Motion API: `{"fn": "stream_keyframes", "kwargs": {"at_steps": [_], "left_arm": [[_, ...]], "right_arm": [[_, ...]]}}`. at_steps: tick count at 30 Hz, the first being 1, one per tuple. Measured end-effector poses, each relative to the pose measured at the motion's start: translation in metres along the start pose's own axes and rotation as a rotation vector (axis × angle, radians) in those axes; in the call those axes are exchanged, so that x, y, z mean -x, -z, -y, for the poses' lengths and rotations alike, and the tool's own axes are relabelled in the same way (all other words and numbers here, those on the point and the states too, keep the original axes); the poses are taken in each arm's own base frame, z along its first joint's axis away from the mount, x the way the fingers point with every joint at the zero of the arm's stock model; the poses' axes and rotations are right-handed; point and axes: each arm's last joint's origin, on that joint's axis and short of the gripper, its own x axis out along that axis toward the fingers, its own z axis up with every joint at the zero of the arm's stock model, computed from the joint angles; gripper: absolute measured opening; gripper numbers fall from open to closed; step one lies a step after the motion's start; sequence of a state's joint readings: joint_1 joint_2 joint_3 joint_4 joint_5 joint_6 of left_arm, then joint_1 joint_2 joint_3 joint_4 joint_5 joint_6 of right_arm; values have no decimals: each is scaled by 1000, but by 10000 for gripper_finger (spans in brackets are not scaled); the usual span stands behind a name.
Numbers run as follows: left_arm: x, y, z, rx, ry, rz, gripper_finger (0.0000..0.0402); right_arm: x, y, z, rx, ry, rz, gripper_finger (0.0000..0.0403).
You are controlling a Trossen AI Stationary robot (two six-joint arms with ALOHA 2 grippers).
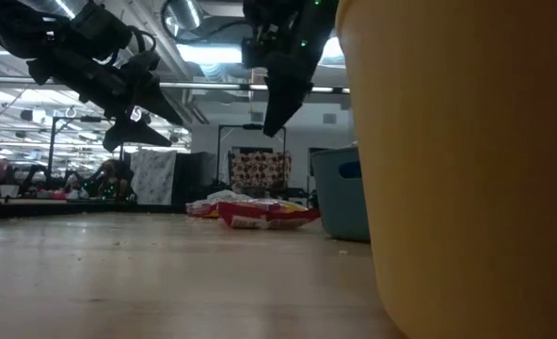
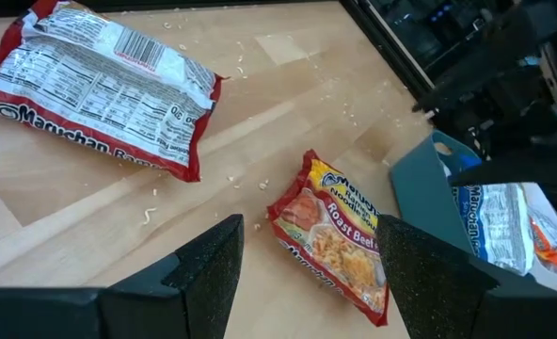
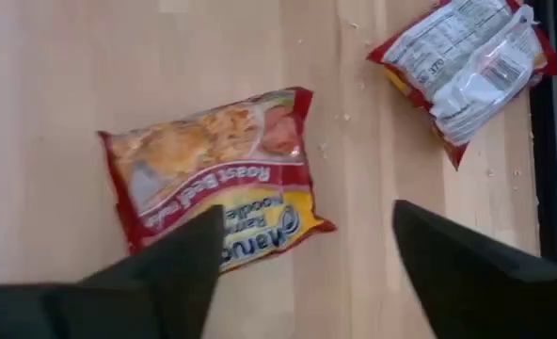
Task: Sort Maruchan noodles
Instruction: Put the right red noodle pack into the yellow bin
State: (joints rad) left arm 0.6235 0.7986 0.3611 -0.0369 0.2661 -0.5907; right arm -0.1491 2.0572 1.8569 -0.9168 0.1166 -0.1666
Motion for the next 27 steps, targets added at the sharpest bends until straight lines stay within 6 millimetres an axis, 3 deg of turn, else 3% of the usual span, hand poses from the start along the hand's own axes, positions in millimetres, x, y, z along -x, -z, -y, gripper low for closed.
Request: {"fn": "stream_keyframes", "kwargs": {"at_steps": [5,11,27], "left_arm": [[0,0,0,-1,-10,7,238],[0,0,0,0,-10,6,238],[-15,15,13,-27,64,-115,238]], "right_arm": [[-30,9,10,106,-20,-98,340],[-63,18,6,158,-87,-190,343],[-74,12,-4,-187,-220,-99,305]]}}
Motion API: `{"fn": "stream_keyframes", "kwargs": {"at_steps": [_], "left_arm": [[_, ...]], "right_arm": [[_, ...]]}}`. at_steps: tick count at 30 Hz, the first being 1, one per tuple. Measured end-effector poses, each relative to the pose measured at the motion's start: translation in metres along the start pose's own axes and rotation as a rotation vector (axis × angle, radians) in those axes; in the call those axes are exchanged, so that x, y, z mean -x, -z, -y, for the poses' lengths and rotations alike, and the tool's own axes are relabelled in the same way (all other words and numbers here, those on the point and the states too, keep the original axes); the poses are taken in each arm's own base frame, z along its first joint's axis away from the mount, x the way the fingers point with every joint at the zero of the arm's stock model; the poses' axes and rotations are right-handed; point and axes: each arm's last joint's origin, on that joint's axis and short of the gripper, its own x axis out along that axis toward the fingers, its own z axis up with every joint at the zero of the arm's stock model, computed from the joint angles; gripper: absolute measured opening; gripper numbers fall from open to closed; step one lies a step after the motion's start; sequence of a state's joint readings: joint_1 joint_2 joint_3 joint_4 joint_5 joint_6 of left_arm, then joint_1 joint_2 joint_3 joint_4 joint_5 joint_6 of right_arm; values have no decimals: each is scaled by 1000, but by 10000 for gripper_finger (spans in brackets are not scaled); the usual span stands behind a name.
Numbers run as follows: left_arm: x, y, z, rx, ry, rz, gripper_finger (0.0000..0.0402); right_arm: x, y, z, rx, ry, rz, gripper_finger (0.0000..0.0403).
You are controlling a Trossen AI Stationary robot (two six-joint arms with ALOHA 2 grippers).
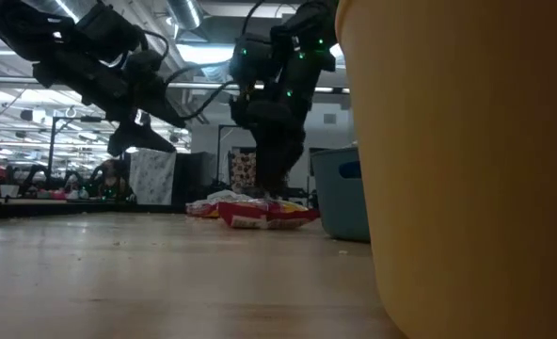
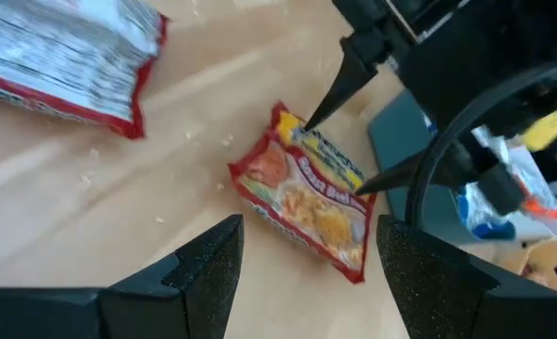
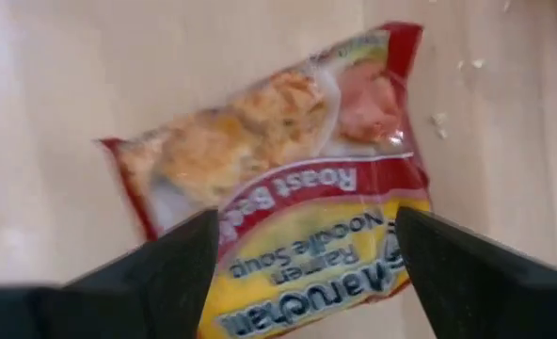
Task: Sort Maruchan noodles
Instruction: Put the right red noodle pack into the yellow bin
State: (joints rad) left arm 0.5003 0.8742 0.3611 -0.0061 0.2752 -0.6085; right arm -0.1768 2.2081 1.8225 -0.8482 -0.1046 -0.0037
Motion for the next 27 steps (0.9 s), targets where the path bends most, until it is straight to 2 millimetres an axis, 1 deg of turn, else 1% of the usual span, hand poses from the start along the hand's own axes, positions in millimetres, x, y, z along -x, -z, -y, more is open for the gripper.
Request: {"fn": "stream_keyframes", "kwargs": {"at_steps": [3,5,7,9,11,12,15,17,20,22,25,27], "left_arm": [[-3,3,2,15,7,-24,238],[-2,2,4,28,26,-12,238],[1,-1,7,37,52,20,238],[5,-5,11,28,79,70,235],[9,-6,13,11,81,92,227],[10,-5,13,-4,75,96,220],[8,-2,12,-56,51,64,191],[6,-1,13,-102,58,59,166],[0,1,18,-190,82,62,123],[-6,2,23,-263,115,69,91],[-19,8,29,-348,137,46,39],[-29,14,31,-386,134,25,11]], "right_arm": [[12,-6,-1,-9,-6,29,301],[25,-8,0,-22,11,36,299],[34,-7,1,-27,20,23,299],[37,-2,1,-22,21,-16,298],[43,1,3,-34,7,-36,298],[49,1,1,-44,-8,-25,298],[74,3,1,-51,-29,10,298],[90,6,4,-52,7,18,298],[110,13,16,-94,79,15,298],[123,16,26,-172,104,37,298],[127,17,37,-341,113,61,298],[126,17,40,-431,113,63,298]]}}
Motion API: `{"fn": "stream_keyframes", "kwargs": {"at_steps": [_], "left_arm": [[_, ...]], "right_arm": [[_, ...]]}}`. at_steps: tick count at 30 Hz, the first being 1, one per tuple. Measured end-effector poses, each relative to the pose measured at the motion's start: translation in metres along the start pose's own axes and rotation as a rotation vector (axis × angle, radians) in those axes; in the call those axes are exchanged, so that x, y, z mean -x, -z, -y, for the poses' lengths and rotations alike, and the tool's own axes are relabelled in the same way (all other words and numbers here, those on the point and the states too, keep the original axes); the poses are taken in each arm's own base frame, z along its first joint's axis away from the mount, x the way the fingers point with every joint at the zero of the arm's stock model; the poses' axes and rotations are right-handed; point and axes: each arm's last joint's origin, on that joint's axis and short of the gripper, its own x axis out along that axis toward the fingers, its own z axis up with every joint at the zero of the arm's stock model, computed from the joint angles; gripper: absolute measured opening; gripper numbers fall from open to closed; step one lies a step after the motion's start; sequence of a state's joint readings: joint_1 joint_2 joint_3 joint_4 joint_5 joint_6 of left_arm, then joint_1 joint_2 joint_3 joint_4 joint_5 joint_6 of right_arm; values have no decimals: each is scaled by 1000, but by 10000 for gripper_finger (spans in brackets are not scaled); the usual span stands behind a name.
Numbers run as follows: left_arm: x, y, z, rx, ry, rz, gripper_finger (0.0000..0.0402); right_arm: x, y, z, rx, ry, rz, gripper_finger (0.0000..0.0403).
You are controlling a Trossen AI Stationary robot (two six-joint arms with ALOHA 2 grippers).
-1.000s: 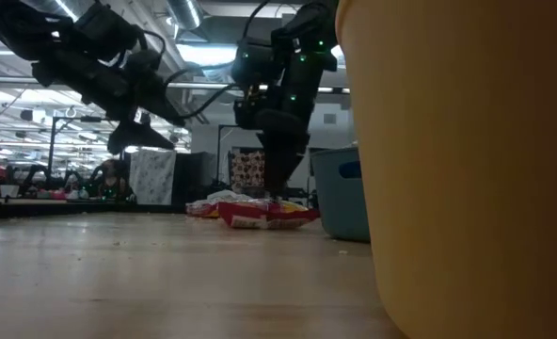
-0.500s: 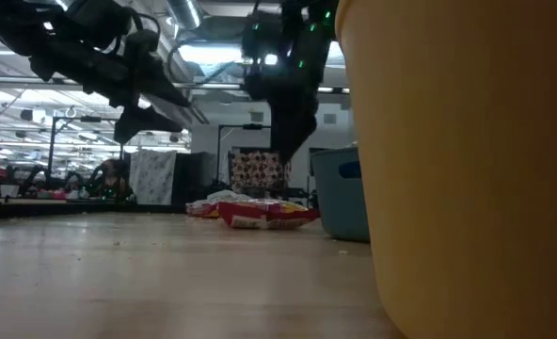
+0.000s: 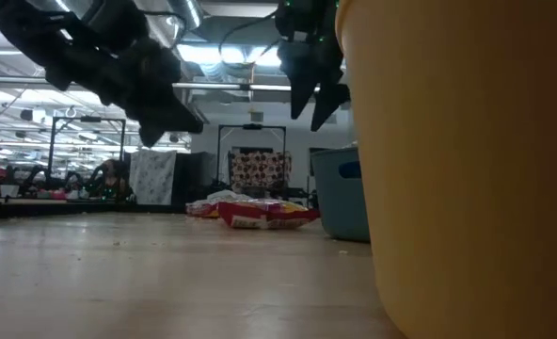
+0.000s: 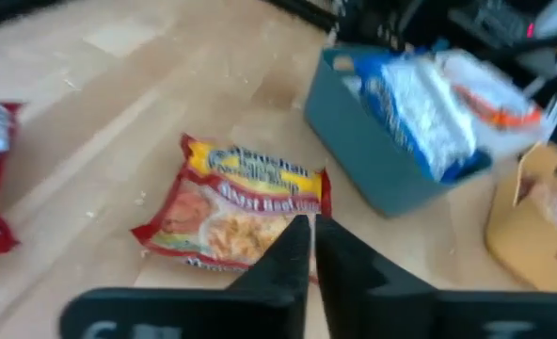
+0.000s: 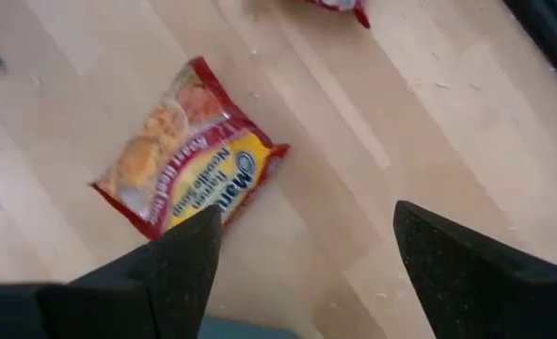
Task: Sort Maruchan noodles
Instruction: Put the right red noodle pack into the yellow bin
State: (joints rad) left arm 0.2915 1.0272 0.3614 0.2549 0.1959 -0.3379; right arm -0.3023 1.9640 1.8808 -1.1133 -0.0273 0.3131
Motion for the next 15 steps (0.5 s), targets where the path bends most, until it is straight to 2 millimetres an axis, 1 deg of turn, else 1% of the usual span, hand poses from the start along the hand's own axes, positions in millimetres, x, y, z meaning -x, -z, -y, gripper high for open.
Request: {"fn": "stream_keyframes", "kwargs": {"at_steps": [2,5,7,10,15], "left_arm": [[-9,4,1,-19,-2,-17,6],[-21,9,-1,-50,0,-26,2],[-29,11,-3,-58,0,-16,1],[-41,16,-10,-77,-9,-14,1],[-58,28,-25,-65,-43,-43,1]], "right_arm": [[-5,1,-3,-14,-10,12,298],[-17,10,-13,10,-19,-20,298],[-20,13,-19,0,-46,-25,298],[-20,14,-28,-22,-75,-12,298],[-10,14,-31,-78,-78,27,298]]}}
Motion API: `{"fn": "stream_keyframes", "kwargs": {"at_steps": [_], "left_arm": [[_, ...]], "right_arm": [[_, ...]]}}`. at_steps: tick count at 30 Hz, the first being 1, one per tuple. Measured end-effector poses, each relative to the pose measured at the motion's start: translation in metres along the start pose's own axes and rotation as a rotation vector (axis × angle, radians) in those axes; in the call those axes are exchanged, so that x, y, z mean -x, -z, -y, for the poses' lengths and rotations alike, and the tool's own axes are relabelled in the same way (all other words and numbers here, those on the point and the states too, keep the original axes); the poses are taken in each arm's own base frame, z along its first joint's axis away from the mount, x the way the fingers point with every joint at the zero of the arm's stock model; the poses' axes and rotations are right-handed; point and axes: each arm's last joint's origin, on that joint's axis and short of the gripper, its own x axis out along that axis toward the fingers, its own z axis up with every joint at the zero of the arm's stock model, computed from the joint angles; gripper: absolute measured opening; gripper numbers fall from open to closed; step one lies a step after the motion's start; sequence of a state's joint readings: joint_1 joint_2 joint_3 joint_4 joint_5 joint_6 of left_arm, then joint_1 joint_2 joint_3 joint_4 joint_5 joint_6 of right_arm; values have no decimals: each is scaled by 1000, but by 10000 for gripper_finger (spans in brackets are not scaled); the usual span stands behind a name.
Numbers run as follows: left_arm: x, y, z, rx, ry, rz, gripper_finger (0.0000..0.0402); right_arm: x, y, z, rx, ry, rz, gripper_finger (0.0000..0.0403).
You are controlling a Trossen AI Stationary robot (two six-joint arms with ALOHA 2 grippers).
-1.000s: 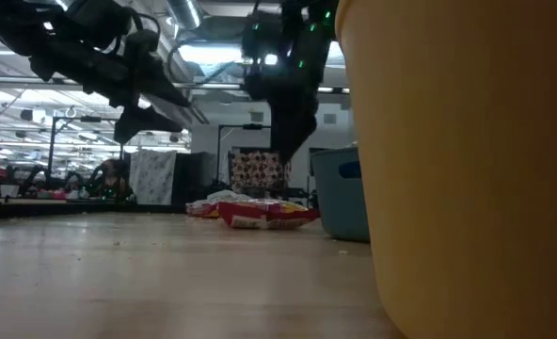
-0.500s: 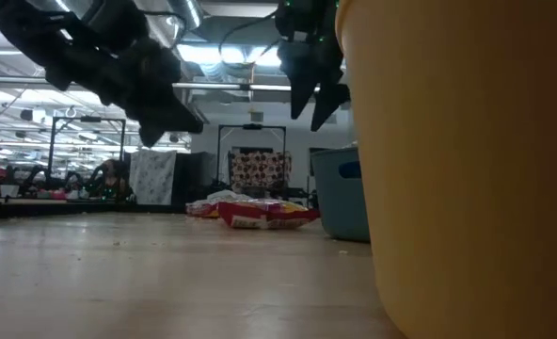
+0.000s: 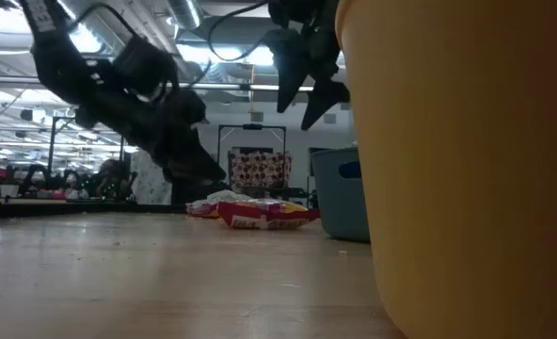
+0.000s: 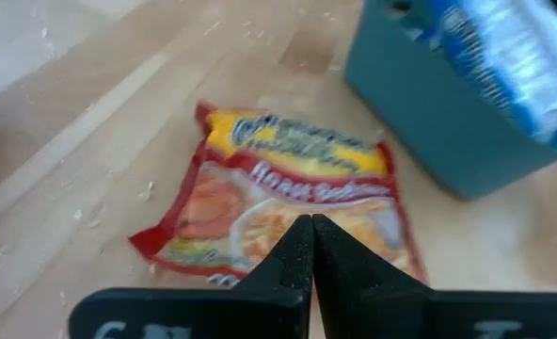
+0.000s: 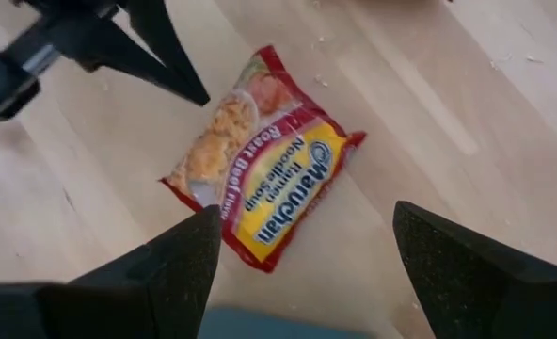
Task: Sort Maruchan noodles
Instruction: Put the right red noodle pack into the yellow bin
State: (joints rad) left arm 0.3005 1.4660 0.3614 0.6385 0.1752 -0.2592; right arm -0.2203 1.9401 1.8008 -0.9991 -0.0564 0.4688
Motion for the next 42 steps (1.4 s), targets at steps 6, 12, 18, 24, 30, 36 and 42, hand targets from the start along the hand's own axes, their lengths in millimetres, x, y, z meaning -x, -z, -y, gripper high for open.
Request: {"fn": "stream_keyframes", "kwargs": {"at_steps": [6,12,18,24,30,36,42], "left_arm": [[-21,4,-14,19,-14,-36,0],[-36,11,-26,80,-30,-107,0],[-34,21,-41,151,-102,-175,0],[-32,20,-45,187,-111,-183,0],[-32,20,-45,186,-112,-181,0],[-32,18,-44,211,-68,-168,0],[-19,-22,-26,114,92,81,0]], "right_arm": [[0,3,-5,-8,20,5,298],[-12,13,-11,-5,34,-15,298],[-25,26,-14,-14,43,-42,298],[-51,33,-15,-158,-26,12,298],[-53,23,-18,-251,-55,154,298],[-52,24,-18,-321,6,203,298],[-16,21,-19,-333,-6,307,298]]}}
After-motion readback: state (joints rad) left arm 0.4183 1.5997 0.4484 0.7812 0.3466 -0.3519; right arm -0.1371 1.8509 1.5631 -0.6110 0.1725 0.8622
